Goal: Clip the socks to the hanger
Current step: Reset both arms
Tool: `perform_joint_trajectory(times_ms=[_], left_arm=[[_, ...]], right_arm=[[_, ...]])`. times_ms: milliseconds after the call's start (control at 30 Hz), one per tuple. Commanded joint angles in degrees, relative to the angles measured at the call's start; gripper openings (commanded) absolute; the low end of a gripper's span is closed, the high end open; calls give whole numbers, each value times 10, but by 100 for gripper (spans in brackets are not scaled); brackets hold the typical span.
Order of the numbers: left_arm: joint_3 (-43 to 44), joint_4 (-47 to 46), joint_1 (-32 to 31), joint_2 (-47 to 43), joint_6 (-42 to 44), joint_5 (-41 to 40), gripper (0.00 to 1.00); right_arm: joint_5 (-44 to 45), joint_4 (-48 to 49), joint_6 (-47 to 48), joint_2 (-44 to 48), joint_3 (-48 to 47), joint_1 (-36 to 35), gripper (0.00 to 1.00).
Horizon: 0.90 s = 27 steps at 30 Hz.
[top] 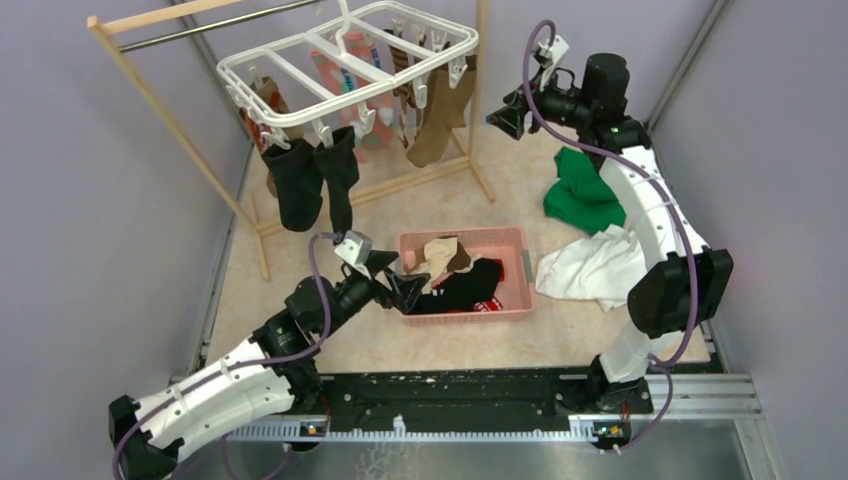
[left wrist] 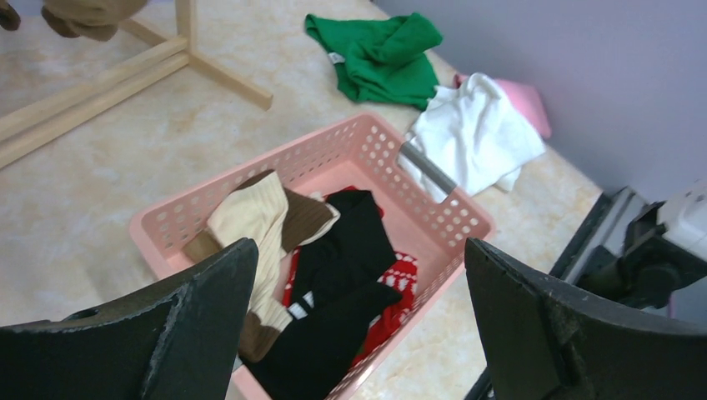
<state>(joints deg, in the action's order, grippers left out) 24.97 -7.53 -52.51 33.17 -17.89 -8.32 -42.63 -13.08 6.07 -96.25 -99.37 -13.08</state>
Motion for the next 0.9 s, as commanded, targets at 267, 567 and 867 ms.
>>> perform_joint_trajectory(times_ms=[267,567,867], left_arm=[[220,229,2,-33,-83,47,99],[339,385,2,-84,-107,-18,99],[364,438,0,-123,-68,-58,99]], right_arm=[[64,-50,-74,192,118,67,99],[304,-64,-184,348,226,68,98],[345,-52,-147,433,269,68,98]])
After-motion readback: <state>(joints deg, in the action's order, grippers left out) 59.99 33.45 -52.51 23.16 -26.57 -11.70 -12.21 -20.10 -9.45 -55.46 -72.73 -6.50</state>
